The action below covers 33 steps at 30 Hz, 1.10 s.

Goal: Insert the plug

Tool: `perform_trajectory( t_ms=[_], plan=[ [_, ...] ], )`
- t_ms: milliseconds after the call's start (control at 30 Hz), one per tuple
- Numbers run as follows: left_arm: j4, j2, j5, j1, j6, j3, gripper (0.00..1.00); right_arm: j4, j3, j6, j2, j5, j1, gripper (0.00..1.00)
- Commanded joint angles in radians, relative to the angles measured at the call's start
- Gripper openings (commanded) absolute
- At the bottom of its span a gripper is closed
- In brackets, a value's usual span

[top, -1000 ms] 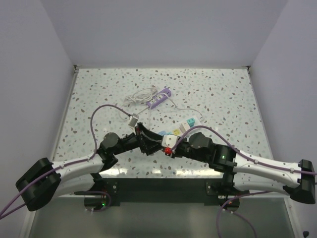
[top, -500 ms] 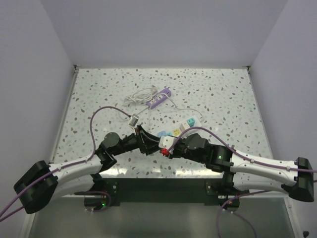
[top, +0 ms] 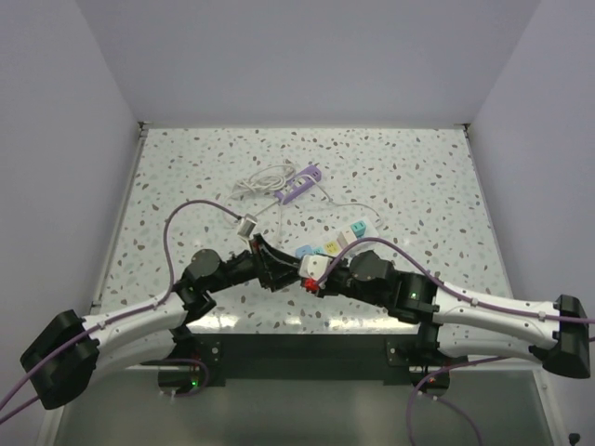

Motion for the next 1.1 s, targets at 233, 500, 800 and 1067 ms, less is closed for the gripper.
perform_trajectory(
  t_ms=[233, 500, 800, 1067],
  plan=[
    [-0.071, -0.101, 0.239, 0.069, -0.013, -0.045, 0.69, 0.116, 0.006, -0.025, -0.027, 0.173, -0.032, 0.0],
    [0.015, -0.032, 0.217, 0.071, -0.025, -0.019, 0.69, 0.105, 0.018, -0.02, 0.006, 0.159, -0.029, 0.0],
    [0.048, -0.037, 0.145, 0.106, -0.046, 0.007, 0.69, 0.102, 0.006, -0.009, -0.014, 0.122, -0.021, 0.0],
    [0.094, 0.006, 0.11, 0.106, -0.066, 0.038, 0.69, 0.096, 0.009, -0.008, -0.017, 0.091, -0.01, 0.0]
  ],
)
